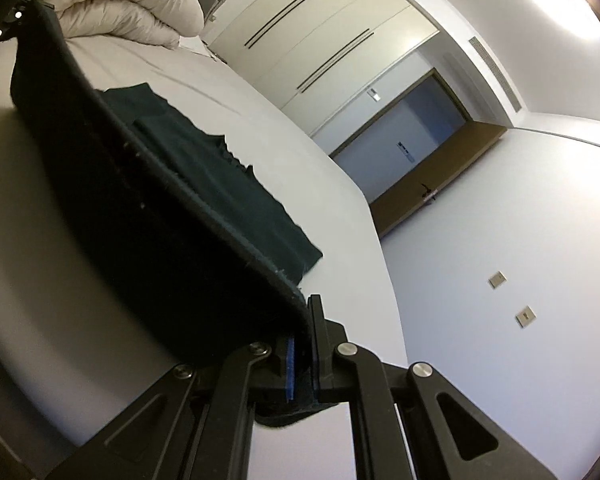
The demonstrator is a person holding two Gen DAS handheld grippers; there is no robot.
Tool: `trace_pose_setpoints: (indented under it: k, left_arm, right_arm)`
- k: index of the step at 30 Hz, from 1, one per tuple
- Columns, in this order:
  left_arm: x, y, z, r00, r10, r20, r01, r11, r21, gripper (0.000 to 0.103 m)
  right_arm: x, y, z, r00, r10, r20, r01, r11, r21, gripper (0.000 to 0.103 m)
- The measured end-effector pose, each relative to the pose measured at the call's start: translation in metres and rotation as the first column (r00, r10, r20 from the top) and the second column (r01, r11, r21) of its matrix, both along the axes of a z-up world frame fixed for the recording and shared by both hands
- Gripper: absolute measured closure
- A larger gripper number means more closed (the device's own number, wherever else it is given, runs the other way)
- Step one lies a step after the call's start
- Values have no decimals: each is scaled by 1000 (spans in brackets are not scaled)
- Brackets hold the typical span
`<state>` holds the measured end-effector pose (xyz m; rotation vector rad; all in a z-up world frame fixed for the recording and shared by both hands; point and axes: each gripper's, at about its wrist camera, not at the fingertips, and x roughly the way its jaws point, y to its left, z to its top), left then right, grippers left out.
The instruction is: Fold small clothes
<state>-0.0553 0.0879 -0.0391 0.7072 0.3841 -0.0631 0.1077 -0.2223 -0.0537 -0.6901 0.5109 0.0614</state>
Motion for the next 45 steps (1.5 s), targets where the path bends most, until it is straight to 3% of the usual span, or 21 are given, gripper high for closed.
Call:
trace_pose_setpoints:
  k: [7,13,19,28,30,32,33,35,36,37,38,40,42,45]
  left_arm:
    - [94,-1,11,999,29,-46,-31,999,-40,99]
    - [192,-1,4,991,51,-127,-61,996,-70,99]
    - [284,-3,-16,973,73,-218,-93,992,-83,99]
    - [378,-6,-67,938,128,-322,-155,986,-59,95]
    - [397,-5,-86,920,154,-361,-188,980,-61,93]
    - [413,-3,-99,901,184,-392,-228,971,-68,89]
    - [416,-4,-99,905,195,-379,-236,970,-64,82]
    - [417,-5,-97,913,216,-345,-249,967,-52,60]
    - [418,-3,-95,918,238,-318,-265,963,-46,32]
    - [420,1,-91,923,268,-276,-290,956,-42,16]
    - [421,7,-87,923,293,-248,-315,948,-50,14]
    - [424,23,-81,907,346,-242,-371,926,-69,14]
    - [424,39,-74,884,409,-229,-437,895,-88,14]
    - [410,61,-56,851,488,-195,-518,841,-158,14]
  right_arm:
    - [89,-10,13,999,26,-46,-23,997,76,97]
    - [175,-9,-5,987,29,-155,-9,992,129,97]
    - [243,-6,-30,969,22,-246,18,987,158,97]
    - [314,-2,-68,924,-5,-382,82,979,187,96]
    - [325,-5,-79,920,-29,-391,117,972,203,88]
    - [334,-11,-89,909,-59,-412,163,961,222,57]
    - [336,-15,-92,911,-76,-405,184,955,233,54]
    - [334,-23,-92,911,-67,-407,196,938,286,54]
    - [333,-27,-91,910,-59,-411,201,929,310,52]
    - [333,-31,-90,909,-56,-414,208,920,333,42]
    - [334,-37,-88,907,-70,-415,231,907,352,25]
    - [335,-56,-81,907,-132,-399,299,871,391,9]
    - [338,-71,-76,902,-204,-380,359,843,401,4]
    - [339,-100,-67,866,-319,-384,469,783,409,4]
